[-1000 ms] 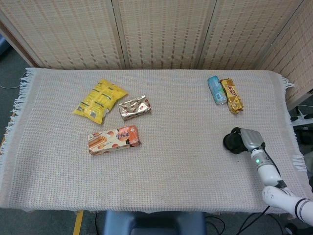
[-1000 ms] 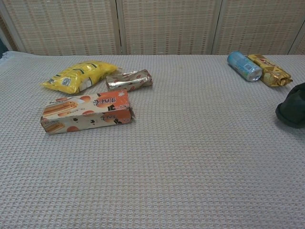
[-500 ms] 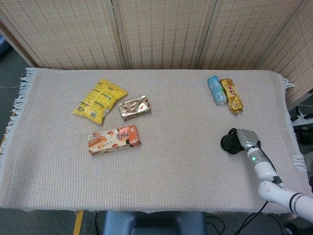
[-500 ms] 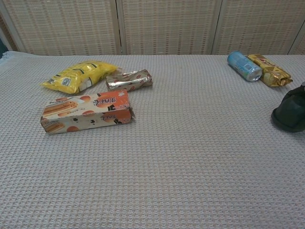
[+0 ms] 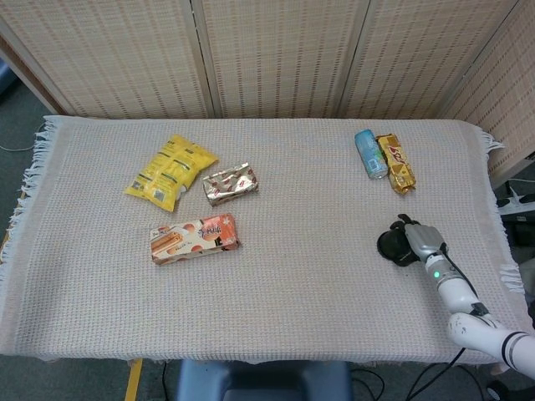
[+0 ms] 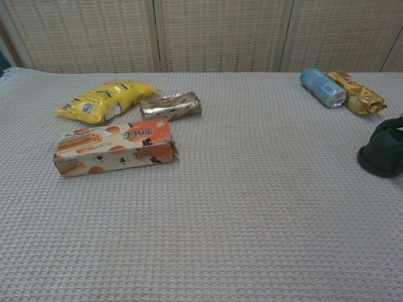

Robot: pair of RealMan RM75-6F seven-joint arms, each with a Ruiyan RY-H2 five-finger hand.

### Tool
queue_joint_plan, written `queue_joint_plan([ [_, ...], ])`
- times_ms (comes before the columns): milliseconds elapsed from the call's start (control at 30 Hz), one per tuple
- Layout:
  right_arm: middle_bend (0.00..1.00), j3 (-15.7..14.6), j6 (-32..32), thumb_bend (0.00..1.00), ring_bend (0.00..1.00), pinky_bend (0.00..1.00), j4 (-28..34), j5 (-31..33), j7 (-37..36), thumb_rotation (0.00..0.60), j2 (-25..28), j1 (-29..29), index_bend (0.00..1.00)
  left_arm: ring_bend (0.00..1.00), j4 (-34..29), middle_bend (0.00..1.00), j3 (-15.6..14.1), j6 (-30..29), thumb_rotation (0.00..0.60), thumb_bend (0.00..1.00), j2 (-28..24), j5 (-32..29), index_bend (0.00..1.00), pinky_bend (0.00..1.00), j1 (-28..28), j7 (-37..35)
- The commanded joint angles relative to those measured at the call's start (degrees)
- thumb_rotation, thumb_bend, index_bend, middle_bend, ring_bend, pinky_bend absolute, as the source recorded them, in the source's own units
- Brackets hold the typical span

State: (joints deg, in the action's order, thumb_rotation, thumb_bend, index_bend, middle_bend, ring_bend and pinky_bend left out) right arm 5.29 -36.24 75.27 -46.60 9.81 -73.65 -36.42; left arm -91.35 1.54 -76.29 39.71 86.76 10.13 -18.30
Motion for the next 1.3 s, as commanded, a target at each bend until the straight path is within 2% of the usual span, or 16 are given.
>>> queue_joint_plan([
  [33, 0.00, -0.28, 0.16, 0.20, 0.00, 0.13, 0.13, -0.09, 0.00, 0.600, 0.23, -0.10, 0.14, 0.20, -0.01, 0.17, 0.00, 0.04, 0.600, 0.53, -0.02, 0.00, 0.53, 0.53, 0.02, -0.03],
  [133, 0.00, -0.62, -0.08, 0.18, 0.00, 0.08, 0.25, -0.24, 0.17, 0.600, 0.38, -0.16, 0.09, 0.20, 0.01, 0.17, 0.02, 0.08, 0.600, 0.53, -0.01, -0.06, 0.53, 0.53, 0.04, -0.05],
  [267, 0.00, -0.86, -0.47, 0.17, 0.00, 0.06, 0.79, -0.51, 0.02, 0.600, 0.74, -0.13, 0.03, 0.20, 0.03, 0.16, 0.01, 0.14, 0.600, 0.53, -0.02, -0.03, 0.53, 0.53, 0.06, -0.05],
  [367, 0.00, -0.92, -1.48, 0.17, 0.00, 0.06, 1.04, -1.01, -0.04, 0.600, 0.76, 0.10, 0.01, 0.20, 0.05, 0.17, 0.03, 0.20, 0.600, 0.53, 0.00, -0.06, 0.53, 0.53, 0.10, -0.02],
  [500, 0.00, -0.81, -5.85, 0.17, 0.00, 0.06, 1.91, -2.99, 0.02, 0.600, 0.16, 1.37, 0.01, 0.20, 0.02, 0.17, 0.02, 0.31, 0.600, 0.53, -0.03, -0.11, 0.53, 0.53, 0.13, -0.03],
  [800, 0.03, -0.85, -15.97, 0.17, 0.00, 0.09, 4.12, -11.43, -0.69, 0.600, -1.21, 4.80, 0.20, 0.20, -0.10, 0.17, 0.01, 0.44, 0.600, 0.53, -0.05, -0.19, 0.53, 0.53, 0.15, 0.23],
  [1000, 0.08, -0.45, -15.14, 0.17, 0.02, 0.11, 3.56, -11.18, -0.44, 0.600, -1.53, 4.91, 0.22, 0.20, -0.13, 0.17, 0.00, 0.39, 0.600, 0.53, -0.10, -0.21, 0.53, 0.53, 0.10, 0.23],
  [1200, 0.15, -0.01, -15.10, 0.17, 0.10, 0.17, 2.66, -10.53, 0.68, 0.600, -2.42, 4.95, 0.27, 0.20, -0.03, 0.17, 0.02, 0.34, 0.600, 0.53, -0.10, -0.22, 0.53, 0.53, 0.07, 0.03],
  [1300, 0.21, 0.28, -16.45, 0.17, 0.18, 0.24, 2.28, -11.15, 0.86, 0.600, -3.09, 5.35, 0.32, 0.20, 0.02, 0.17, 0.01, 0.24, 0.600, 0.53, -0.11, -0.15, 0.53, 0.53, 0.03, -0.04],
])
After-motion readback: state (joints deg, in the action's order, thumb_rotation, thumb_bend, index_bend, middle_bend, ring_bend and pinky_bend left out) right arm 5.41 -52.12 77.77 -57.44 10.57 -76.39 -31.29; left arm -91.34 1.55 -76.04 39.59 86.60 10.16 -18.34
